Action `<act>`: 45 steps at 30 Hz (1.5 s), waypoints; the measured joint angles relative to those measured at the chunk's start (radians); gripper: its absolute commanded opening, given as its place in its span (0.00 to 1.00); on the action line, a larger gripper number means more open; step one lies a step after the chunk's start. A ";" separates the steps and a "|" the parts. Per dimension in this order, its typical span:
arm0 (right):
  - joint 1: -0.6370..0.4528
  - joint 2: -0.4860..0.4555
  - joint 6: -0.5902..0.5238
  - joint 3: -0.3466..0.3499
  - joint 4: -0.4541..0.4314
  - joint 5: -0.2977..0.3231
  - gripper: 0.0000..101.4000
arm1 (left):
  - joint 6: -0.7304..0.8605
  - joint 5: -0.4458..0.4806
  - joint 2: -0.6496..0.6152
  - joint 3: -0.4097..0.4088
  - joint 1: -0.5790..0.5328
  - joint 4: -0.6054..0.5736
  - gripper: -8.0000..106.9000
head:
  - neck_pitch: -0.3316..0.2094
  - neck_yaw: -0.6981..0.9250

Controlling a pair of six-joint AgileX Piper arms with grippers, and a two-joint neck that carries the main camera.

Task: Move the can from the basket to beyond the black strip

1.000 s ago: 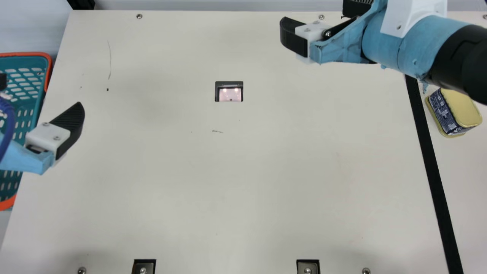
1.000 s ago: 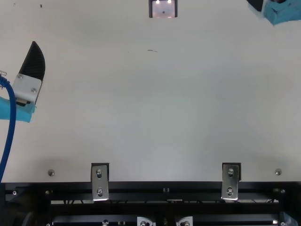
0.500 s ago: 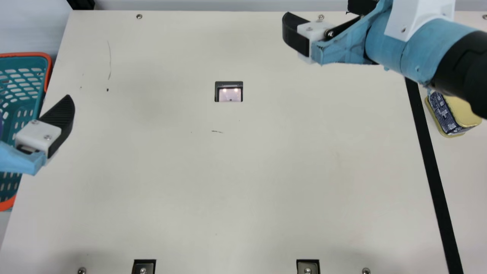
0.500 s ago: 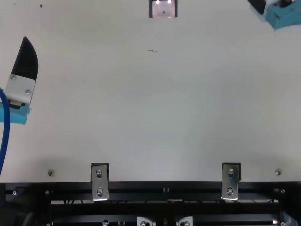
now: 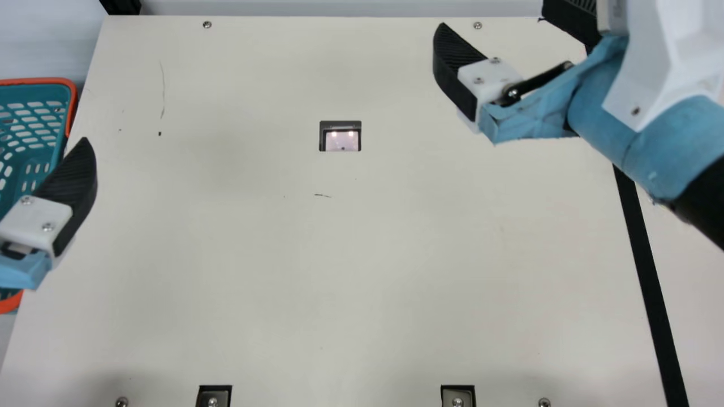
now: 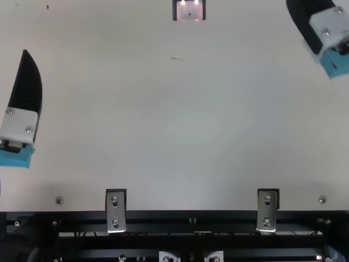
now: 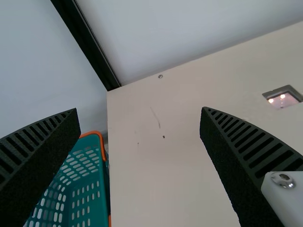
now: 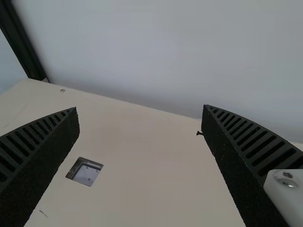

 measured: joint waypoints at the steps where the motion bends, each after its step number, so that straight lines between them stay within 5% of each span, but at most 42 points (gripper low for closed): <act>1: 0.000 -0.018 0.000 0.015 0.000 -0.005 1.00 | -0.008 0.000 -0.012 0.008 -0.005 -0.004 0.85 | 0.000 0.000; 18: -0.034 -0.294 0.111 0.245 -0.088 -0.066 1.00 | -0.016 0.044 -0.191 0.079 -0.054 -0.065 0.85 | 0.000 0.000; 45: -0.040 -0.711 0.319 0.511 -0.216 0.098 1.00 | 0.136 0.254 -0.562 0.197 0.110 -0.295 0.85 | 0.005 0.000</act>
